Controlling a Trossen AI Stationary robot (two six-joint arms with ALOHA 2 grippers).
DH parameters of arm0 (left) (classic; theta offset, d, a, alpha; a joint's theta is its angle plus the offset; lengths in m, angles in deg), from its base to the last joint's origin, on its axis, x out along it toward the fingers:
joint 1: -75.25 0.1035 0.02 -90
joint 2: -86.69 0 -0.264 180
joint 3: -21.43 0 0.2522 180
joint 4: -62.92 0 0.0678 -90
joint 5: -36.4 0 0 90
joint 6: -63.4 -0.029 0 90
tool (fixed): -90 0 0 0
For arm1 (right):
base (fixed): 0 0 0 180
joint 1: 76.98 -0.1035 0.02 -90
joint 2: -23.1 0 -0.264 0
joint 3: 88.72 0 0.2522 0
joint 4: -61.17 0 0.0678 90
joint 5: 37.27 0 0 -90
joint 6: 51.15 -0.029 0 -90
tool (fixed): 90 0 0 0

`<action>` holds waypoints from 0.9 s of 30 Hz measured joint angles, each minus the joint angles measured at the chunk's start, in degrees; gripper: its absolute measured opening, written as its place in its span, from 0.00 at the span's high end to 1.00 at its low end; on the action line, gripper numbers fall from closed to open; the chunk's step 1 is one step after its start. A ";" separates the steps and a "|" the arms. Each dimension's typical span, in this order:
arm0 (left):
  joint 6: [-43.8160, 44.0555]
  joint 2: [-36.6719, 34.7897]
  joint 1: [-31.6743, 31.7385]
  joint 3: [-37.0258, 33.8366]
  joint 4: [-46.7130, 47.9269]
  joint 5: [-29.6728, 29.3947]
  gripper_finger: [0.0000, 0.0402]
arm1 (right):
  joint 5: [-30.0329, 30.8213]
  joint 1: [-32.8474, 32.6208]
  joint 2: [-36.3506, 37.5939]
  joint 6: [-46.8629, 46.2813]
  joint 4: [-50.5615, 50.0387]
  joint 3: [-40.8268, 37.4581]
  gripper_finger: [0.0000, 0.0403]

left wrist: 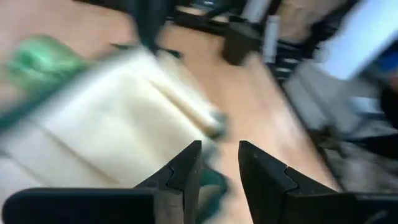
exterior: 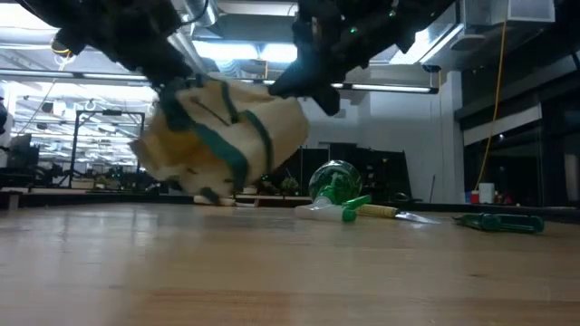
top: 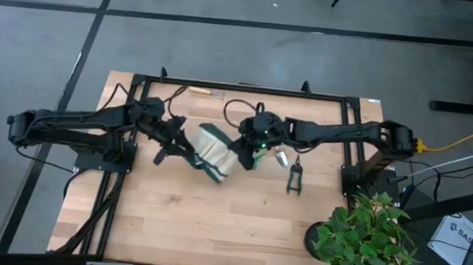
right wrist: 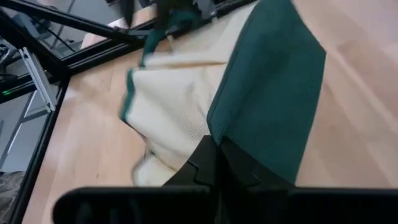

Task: Pick & Place Garden tools in Gardening bag
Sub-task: Adjust the gardening bag

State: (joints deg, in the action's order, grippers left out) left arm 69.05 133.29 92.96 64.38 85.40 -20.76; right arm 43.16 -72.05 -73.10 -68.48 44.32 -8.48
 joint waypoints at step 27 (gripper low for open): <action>-22.88 -19.41 -2.69 0.11 10.38 -23.74 0.72 | -14.80 8.98 9.85 -3.00 1.91 0.00 0.99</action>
State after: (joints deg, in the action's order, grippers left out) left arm 46.17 113.88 90.27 64.49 95.77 -44.50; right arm 28.36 -63.07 -63.25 -71.48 46.24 -8.48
